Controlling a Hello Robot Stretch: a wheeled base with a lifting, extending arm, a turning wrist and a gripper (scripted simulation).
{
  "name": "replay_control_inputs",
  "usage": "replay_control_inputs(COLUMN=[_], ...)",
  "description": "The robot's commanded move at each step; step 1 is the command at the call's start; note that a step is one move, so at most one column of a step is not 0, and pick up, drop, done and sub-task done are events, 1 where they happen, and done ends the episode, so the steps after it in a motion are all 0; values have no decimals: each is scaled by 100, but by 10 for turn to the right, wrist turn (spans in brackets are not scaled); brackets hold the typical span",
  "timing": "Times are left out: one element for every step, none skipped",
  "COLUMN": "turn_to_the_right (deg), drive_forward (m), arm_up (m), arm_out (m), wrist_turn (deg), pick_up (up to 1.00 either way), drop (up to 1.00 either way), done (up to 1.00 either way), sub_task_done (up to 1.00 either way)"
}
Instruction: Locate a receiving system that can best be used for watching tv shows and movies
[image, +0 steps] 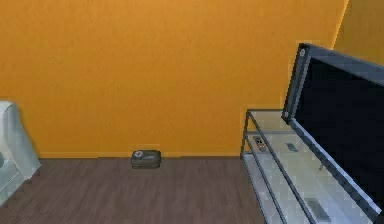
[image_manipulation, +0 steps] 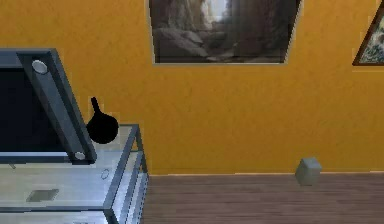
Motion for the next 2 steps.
replay_control_inputs(turn_to_the_right=[30, 0], drive_forward=[0, 10], arm_up=[0, 0], arm_out=[0, 0], wrist_turn=[0, 0], pick_up=[0, 0], drop=[0, 0], done=[0, 0], sub_task_done=[0, 0])
